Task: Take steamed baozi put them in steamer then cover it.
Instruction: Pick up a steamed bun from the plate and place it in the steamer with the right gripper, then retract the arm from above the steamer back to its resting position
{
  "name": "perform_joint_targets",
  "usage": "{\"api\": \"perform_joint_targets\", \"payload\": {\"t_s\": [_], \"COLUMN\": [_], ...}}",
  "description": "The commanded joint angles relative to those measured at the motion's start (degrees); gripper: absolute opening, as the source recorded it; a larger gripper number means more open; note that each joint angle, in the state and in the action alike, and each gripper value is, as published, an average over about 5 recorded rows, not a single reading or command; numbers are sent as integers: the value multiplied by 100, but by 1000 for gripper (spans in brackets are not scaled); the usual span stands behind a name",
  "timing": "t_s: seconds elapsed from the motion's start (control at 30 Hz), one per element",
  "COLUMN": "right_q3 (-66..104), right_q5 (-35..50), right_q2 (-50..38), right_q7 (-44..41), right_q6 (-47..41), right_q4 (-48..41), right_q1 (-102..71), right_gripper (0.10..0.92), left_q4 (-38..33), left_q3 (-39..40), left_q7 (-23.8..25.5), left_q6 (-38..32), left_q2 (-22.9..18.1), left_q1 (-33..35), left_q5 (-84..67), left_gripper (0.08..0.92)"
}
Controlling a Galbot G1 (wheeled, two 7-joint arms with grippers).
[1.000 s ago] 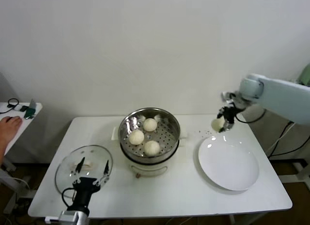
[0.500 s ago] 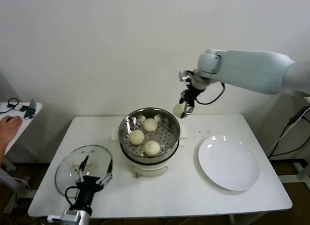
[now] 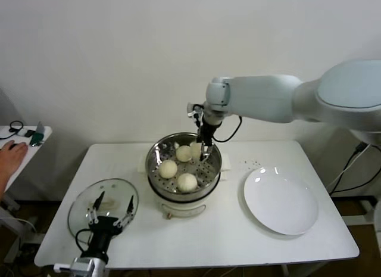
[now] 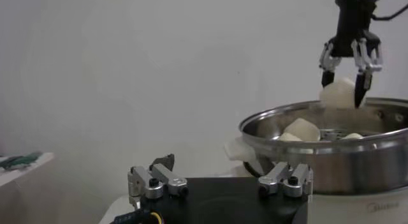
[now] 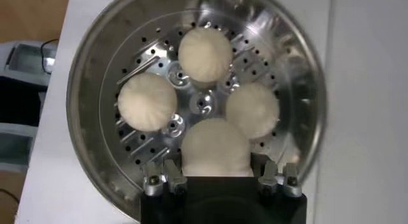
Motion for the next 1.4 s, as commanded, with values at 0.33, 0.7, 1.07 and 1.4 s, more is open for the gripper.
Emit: {"api": "perform_joint_targets", "payload": {"t_s": [0.33, 0.7, 1.07, 1.4], "right_q3": [-204, -96, 380, 1583], "right_q5": [-226, -415, -450, -914], "right_q2": [305, 172, -800, -2866], "right_q7": [17, -19, -28, 2063], "right_q6": [-2, -9, 30, 1164], "right_q4": [-291, -254, 673, 1835], "right_q1": [-567, -476, 179, -70], "right_gripper": [693, 818, 823, 823], "left_q4": [86, 93, 95, 340], "left_q3": [-87, -92, -92, -120], "left_q7": [-8, -14, -20, -108], "left_q6": [-5, -8, -7, -223], "left_q2": [50, 43, 48, 23], "left_q1": [-68, -64, -77, -277], "left_q5": [-124, -119, -128, 478], "left_gripper": [823, 823, 823, 823]}}
